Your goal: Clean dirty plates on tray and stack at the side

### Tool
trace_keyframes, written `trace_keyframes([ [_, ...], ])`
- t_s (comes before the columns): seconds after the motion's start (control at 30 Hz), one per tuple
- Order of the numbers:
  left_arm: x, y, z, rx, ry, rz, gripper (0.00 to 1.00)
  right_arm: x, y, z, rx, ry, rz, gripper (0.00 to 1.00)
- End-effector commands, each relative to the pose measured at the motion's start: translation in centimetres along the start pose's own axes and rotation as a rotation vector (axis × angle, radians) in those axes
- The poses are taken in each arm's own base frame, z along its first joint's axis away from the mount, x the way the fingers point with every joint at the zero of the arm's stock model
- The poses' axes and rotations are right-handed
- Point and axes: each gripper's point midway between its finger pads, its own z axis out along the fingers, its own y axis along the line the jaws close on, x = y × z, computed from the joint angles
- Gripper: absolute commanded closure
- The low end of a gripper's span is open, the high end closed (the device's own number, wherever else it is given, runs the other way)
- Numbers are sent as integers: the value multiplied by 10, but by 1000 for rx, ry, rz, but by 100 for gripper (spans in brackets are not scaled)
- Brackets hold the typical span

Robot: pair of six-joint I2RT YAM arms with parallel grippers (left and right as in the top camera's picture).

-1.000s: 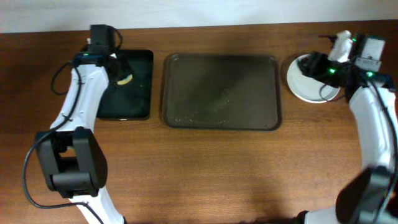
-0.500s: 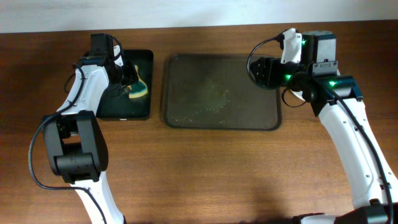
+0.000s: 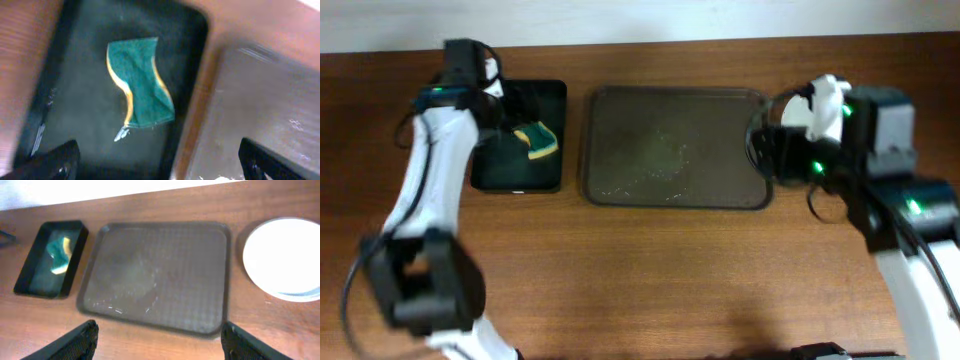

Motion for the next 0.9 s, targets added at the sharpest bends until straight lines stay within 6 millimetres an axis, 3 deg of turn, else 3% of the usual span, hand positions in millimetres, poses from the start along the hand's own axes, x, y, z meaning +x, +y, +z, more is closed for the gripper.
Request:
trace_keyframes([
  [0.0,3,-9,-64,13,-55,18,0,24,0,-32,19,23,-6,22],
  [0.1,10,-8,-71,8,-37,15,1,48,-1,-57,29,57,-22,21],
  [0.13,10,-8,-71,8,-36,15,1,52,-1,-61,30,60,-21,17],
  [0.17,10,-8,-71,8,-36,15,1,58,-1,-67,31,67,-20,2],
  [0.27,10,-8,-71,8,-36,15,1,68,-2,-74,35,91,-16,2],
  [0.5,10,-8,-71,8,-36,15,1,70,-3,-67,40,122,-11,2],
  [0.87,10,-8,-71,8,-36,15,1,79,-12,-39,72,252,12,2],
])
